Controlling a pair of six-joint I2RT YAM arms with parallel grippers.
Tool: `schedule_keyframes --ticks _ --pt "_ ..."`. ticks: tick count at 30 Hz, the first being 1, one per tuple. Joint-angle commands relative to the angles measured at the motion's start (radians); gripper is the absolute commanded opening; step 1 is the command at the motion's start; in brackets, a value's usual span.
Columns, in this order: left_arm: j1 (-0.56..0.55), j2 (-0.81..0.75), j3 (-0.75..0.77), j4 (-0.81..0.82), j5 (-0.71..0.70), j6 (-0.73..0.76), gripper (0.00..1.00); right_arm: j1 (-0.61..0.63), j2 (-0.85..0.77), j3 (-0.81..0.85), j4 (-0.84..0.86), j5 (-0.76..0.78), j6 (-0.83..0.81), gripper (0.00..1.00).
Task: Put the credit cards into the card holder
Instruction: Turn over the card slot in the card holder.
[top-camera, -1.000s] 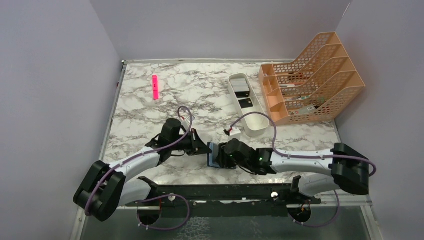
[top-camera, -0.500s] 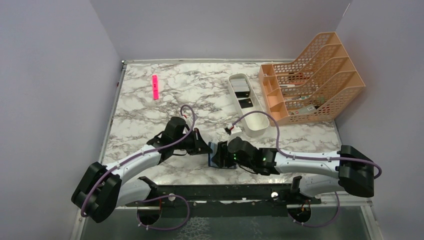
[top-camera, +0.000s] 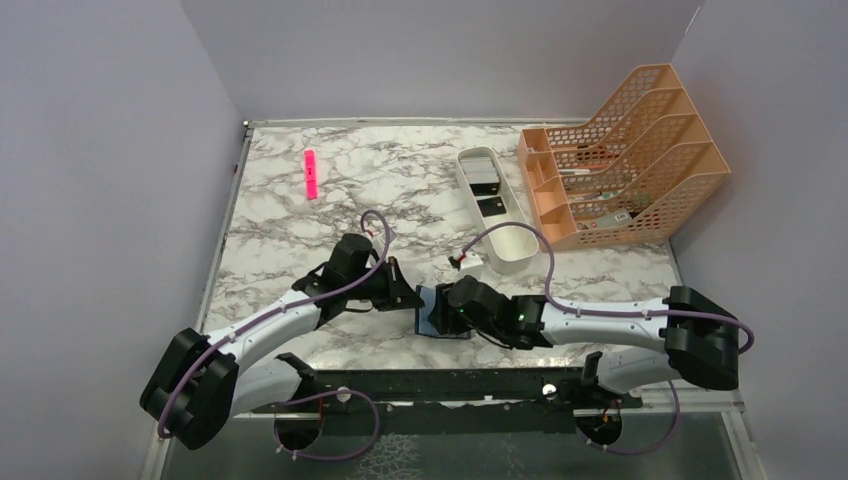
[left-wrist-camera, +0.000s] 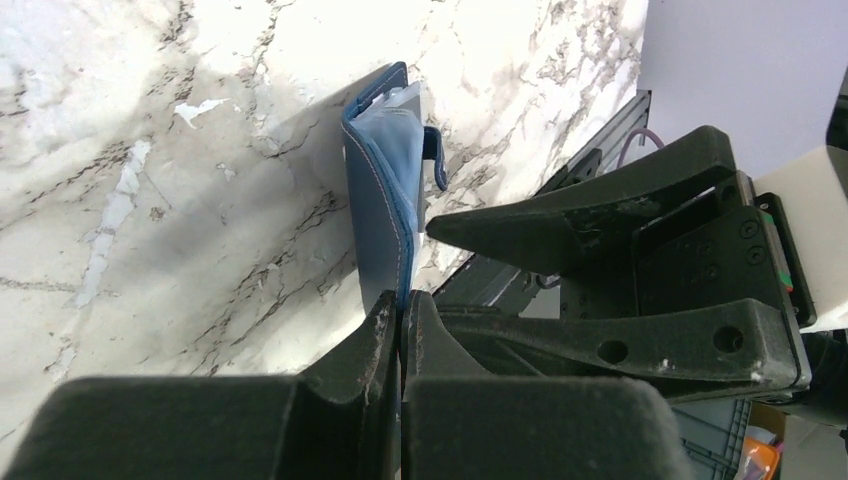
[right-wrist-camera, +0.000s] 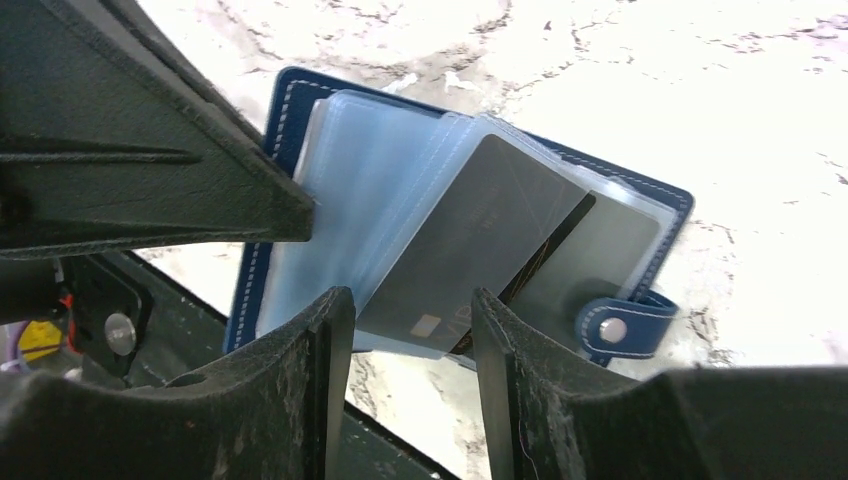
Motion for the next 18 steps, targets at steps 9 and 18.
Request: schedule_keyframes --ticks 9,18 --pt "-0.007 -0.006 0.050 -0.069 -0.024 0.040 0.00 -0.003 -0.093 -0.028 -0.165 0.125 0.020 0.46" --pt "-0.006 -0.011 0.082 -0.129 -0.025 0.065 0.00 -0.041 -0.042 -0.049 -0.065 0.090 0.005 0.39"
